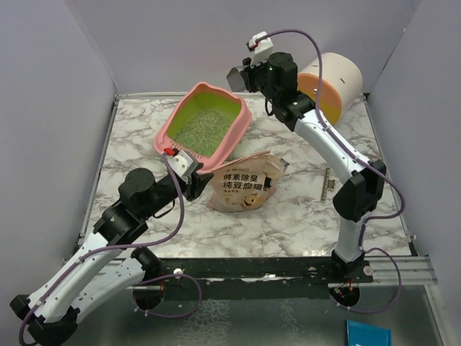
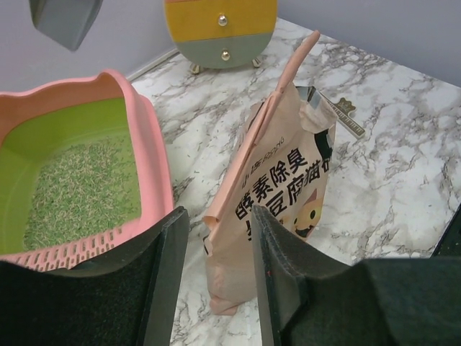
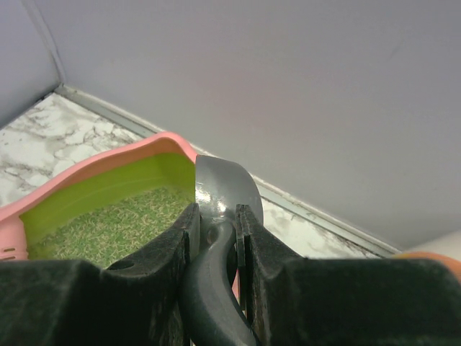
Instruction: Fill the litter box with clean litter
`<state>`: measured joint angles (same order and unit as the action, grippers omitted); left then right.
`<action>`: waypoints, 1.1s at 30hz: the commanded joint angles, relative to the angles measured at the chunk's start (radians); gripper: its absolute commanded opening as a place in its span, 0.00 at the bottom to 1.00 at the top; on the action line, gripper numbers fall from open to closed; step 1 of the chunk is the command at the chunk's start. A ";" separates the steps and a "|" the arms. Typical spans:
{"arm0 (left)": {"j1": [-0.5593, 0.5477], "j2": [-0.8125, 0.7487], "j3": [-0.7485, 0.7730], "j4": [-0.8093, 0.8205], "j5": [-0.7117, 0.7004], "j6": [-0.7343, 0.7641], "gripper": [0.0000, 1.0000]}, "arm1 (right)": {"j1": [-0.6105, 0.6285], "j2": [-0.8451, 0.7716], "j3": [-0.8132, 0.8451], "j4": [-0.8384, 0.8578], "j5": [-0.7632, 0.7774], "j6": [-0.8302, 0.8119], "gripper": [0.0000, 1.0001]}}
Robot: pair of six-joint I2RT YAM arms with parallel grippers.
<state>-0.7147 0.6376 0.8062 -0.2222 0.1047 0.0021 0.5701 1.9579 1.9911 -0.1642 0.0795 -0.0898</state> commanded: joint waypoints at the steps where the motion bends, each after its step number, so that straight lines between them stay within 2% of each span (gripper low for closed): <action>1: 0.003 0.055 0.063 -0.040 0.011 0.033 0.47 | -0.003 -0.200 -0.061 -0.008 0.133 0.029 0.01; 3: 0.003 0.098 0.099 -0.061 0.019 0.040 0.59 | -0.003 -0.287 -0.132 -0.036 0.154 0.052 0.01; 5: 0.004 0.153 0.148 -0.093 0.044 0.064 0.64 | -0.003 -0.379 -0.209 -0.068 0.168 0.081 0.01; 11: 0.004 0.349 0.328 -0.217 0.169 0.177 0.68 | -0.003 -0.641 -0.425 -0.190 0.137 0.178 0.01; 17: 0.005 0.477 0.435 -0.328 0.314 0.286 0.63 | -0.003 -0.782 -0.439 -0.397 0.084 0.258 0.01; 23: 0.006 0.515 0.443 -0.355 0.328 0.299 0.61 | -0.003 -0.765 -0.366 -0.632 -0.003 0.279 0.01; 28: 0.005 0.546 0.428 -0.354 0.308 0.299 0.59 | -0.003 -0.759 -0.392 -0.693 -0.046 0.278 0.01; 33: 0.005 0.560 0.413 -0.336 0.285 0.287 0.44 | -0.003 -0.755 -0.427 -0.717 -0.100 0.283 0.01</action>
<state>-0.7136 1.1923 1.2228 -0.5636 0.3889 0.2871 0.5682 1.2034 1.5841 -0.8391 0.0559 0.1795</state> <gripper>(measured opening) 0.495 0.226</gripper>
